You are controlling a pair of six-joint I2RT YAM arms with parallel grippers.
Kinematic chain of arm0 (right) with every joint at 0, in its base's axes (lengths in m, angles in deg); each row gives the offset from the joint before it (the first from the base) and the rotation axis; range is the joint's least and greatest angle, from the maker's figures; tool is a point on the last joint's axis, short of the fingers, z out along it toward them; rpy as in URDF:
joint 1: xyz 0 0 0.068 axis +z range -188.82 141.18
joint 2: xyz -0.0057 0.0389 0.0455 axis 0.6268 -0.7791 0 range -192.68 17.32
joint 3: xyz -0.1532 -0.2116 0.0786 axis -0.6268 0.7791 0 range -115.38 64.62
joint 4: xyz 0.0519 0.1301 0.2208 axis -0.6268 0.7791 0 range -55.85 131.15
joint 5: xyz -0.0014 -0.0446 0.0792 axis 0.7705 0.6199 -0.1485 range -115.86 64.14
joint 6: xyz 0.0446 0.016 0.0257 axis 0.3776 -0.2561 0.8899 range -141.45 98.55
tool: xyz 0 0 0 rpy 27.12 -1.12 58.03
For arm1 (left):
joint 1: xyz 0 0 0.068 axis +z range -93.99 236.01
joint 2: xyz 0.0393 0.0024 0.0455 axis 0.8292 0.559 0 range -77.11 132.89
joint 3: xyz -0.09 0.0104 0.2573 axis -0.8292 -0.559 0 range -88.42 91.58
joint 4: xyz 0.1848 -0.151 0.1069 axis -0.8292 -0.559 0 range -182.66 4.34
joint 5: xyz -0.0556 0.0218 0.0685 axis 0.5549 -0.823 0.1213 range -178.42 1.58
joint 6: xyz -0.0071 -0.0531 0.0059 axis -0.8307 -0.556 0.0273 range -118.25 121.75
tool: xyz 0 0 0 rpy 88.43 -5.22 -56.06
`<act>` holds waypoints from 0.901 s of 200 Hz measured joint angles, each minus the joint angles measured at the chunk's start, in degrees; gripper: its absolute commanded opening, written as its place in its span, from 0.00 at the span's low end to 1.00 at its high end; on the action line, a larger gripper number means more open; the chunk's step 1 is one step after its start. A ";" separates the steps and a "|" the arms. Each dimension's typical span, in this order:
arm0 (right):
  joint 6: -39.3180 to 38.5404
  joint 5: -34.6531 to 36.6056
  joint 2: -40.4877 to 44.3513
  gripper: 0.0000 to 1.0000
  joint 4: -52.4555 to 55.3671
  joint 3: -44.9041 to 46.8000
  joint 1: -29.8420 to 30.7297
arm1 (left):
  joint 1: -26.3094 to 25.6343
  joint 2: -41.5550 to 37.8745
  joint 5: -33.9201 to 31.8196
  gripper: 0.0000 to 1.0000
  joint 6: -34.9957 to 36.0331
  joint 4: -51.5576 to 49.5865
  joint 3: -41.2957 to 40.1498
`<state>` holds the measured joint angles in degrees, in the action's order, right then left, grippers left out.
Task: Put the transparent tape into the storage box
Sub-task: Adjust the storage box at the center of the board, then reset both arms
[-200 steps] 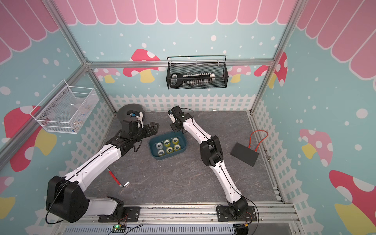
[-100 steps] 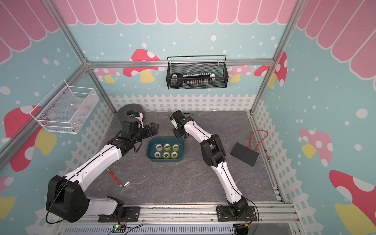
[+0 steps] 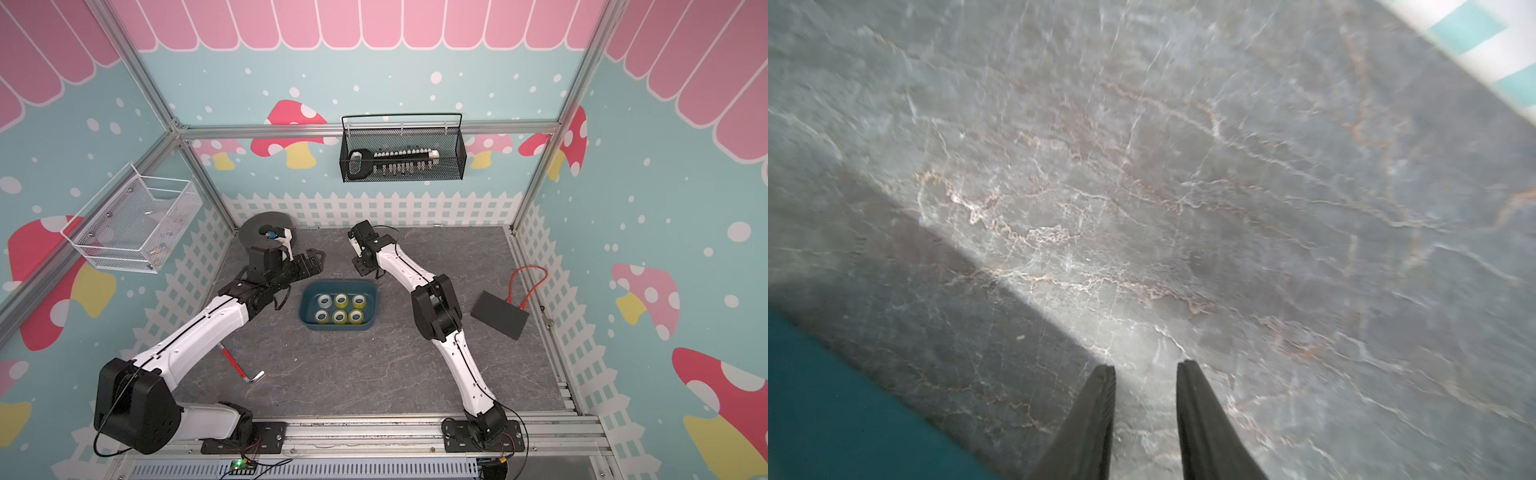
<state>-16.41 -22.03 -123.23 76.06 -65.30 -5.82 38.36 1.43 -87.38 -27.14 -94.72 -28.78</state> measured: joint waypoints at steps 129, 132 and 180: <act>4.85 16.74 53.94 0.70 -27.47 59.47 -3.08 | 5.01 -11.93 -10.19 0.99 12.52 17.16 -18.95; 4.76 17.29 55.63 0.70 -28.79 61.88 -3.17 | 5.53 -12.37 -10.21 0.99 12.68 17.90 -20.06; 4.20 22.91 66.16 0.96 -39.32 79.38 -8.11 | 8.57 -13.68 -10.14 0.99 15.43 26.60 -31.17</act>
<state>-12.21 0.88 -57.07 36.74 14.08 -13.93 46.93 -12.25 -97.53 -11.71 -68.12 -59.95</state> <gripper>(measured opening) 0.831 0.990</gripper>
